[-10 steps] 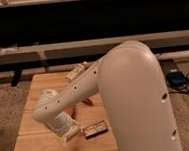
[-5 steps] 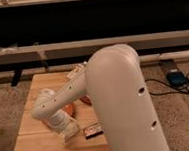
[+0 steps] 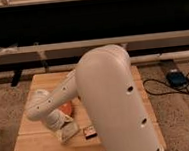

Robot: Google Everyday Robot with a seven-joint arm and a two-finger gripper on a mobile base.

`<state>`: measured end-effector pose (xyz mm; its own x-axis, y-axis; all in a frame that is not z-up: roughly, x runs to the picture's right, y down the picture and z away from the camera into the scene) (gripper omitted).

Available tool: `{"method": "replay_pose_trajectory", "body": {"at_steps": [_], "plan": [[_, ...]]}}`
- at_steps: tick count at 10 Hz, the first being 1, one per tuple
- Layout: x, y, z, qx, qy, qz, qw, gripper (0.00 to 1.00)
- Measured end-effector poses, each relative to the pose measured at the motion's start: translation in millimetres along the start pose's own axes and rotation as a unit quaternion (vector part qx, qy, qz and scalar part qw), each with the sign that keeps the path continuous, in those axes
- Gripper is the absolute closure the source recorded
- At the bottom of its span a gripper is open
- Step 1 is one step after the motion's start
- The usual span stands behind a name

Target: Place the white sponge in the ceramic cup

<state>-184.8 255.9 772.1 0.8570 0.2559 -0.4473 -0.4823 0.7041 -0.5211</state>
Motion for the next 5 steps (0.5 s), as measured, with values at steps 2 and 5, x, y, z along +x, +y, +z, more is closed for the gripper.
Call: {"method": "replay_pose_trajectory", "body": {"at_steps": [2,5], "plan": [[-9,-3,4,0.003,0.001,-0.011,0.9999,0.25],[-20,-5,10,0.008,0.004,-0.023,0.9997,0.25]]}}
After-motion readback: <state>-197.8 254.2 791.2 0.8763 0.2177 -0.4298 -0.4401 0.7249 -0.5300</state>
